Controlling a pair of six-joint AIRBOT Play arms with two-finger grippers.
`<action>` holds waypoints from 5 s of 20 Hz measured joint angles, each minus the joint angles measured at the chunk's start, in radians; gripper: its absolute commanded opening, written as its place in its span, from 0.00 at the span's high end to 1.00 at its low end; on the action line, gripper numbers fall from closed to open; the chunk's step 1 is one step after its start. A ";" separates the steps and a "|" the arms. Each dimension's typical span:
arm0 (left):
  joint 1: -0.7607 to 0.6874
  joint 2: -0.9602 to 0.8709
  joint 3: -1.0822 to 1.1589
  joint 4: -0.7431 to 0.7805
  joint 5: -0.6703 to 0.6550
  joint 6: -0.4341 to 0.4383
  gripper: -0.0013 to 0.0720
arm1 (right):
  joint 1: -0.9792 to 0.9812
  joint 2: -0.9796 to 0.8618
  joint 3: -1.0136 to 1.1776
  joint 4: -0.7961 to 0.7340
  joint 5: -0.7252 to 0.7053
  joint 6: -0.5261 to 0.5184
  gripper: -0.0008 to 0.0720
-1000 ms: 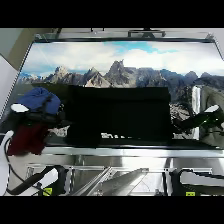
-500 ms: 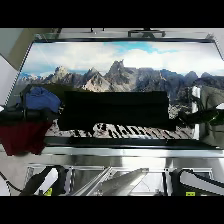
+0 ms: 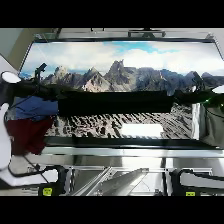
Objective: Fold the shirts.
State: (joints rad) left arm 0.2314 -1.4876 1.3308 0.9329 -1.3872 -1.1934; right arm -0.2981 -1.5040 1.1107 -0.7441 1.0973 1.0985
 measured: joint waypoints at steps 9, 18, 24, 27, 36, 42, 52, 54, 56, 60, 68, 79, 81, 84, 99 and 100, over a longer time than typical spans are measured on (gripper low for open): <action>-0.034 -0.387 0.307 0.027 0.005 -0.010 0.25 | 0.015 -0.203 0.083 0.003 -0.086 -0.077 0.37; -0.031 -0.482 0.650 0.023 -0.127 -0.070 0.02 | -0.043 -0.250 0.206 -0.066 -0.008 -0.093 0.26; -0.035 -0.487 0.695 -0.095 -0.171 -0.100 0.04 | -0.017 -0.349 0.219 0.024 0.054 -0.129 0.65; -0.048 -0.487 0.668 -0.190 -0.178 -0.107 0.68 | 0.008 -0.376 0.222 0.029 0.091 -0.144 0.95; -0.291 -0.489 0.537 -0.265 -0.074 -0.090 0.98 | 0.019 -0.272 0.486 0.033 0.340 -0.047 0.95; -0.608 -0.602 0.478 -0.270 0.240 -0.144 0.98 | 0.042 -0.103 0.587 0.132 0.465 0.082 0.95; -0.663 -0.647 0.707 -0.270 0.150 -0.213 0.98 | 0.126 -0.028 0.602 0.187 0.484 0.167 0.95; -0.572 -0.551 0.678 -0.270 0.047 -0.200 0.98 | 0.135 -0.027 0.602 0.178 0.475 0.186 0.95; -0.457 -0.428 0.648 -0.290 -0.053 -0.166 0.95 | 0.169 -0.026 0.600 0.180 0.445 0.199 0.95; -0.233 -0.195 0.604 -0.504 -0.166 -0.072 0.95 | 0.363 -0.050 0.592 0.203 0.265 0.212 0.95; 0.043 0.078 0.587 -0.838 -0.248 0.044 0.95 | 0.984 -0.388 0.587 0.212 -0.444 0.126 0.36; 0.088 0.127 0.586 -0.871 -0.275 0.061 0.95 | 0.601 -0.299 0.581 -0.069 -0.060 0.269 0.10; 0.088 0.127 0.586 -0.871 -0.281 0.061 0.95 | 0.518 -0.299 0.557 -0.122 0.035 0.301 0.10; 0.088 0.127 0.586 -0.871 -0.286 0.062 0.95 | 0.454 -0.343 0.525 -0.158 0.107 0.325 0.10; 0.088 0.127 0.586 -0.872 -0.314 0.069 0.95 | 0.538 -0.505 0.533 0.189 0.057 0.216 0.95; 0.088 0.127 0.586 -0.873 -0.314 0.069 0.95 | 0.526 -0.486 0.550 0.203 0.053 0.217 0.95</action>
State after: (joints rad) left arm 0.3191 -1.3602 1.9163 0.0601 -1.7008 -1.1244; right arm 0.2283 -1.9900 1.6604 -0.5407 1.1507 1.3159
